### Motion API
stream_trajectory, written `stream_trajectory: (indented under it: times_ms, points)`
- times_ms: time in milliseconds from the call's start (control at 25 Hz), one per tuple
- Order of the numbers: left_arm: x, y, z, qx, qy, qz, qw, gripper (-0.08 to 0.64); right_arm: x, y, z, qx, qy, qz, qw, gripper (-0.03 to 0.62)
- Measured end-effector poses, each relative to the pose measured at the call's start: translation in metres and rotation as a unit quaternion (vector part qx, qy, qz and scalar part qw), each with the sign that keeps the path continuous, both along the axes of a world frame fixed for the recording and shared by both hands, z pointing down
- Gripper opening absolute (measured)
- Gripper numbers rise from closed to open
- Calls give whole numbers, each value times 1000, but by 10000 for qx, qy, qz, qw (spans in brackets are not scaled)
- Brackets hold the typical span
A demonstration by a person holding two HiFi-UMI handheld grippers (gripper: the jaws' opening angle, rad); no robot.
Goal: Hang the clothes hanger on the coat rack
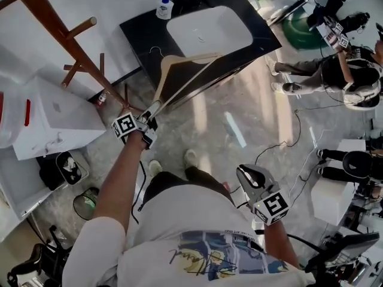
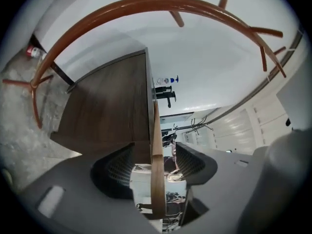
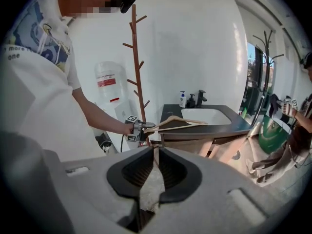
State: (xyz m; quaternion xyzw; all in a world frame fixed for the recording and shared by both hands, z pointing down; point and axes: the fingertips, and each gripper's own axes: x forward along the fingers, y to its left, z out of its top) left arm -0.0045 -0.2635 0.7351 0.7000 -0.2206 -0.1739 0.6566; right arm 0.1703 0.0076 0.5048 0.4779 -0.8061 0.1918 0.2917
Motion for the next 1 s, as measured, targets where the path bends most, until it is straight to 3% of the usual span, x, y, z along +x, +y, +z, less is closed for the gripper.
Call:
stream_trajectory:
  times_ms: [240,360,440,840,1000]
  points:
    - [6,-1,5,-185,512,-193,9983,142,-4,6,3,-80,294,33,9995,34]
    - [9,-6,-15,-46,992,-301,9946,50,-5,8,0,-93,447,-51,9989,34]
    - [10,-9,-28,58,1154,-323,9928,46,-4,8,1,-114,479,-57,9988,34]
    - [-3,-1,-57,679,809,-332,9939,44,1,0,2,-67,404,-311,9987,34]
    - [-14,5,-71,1118,321,-277,9928,43,1,-8,1,11,358,-509,9981,34]
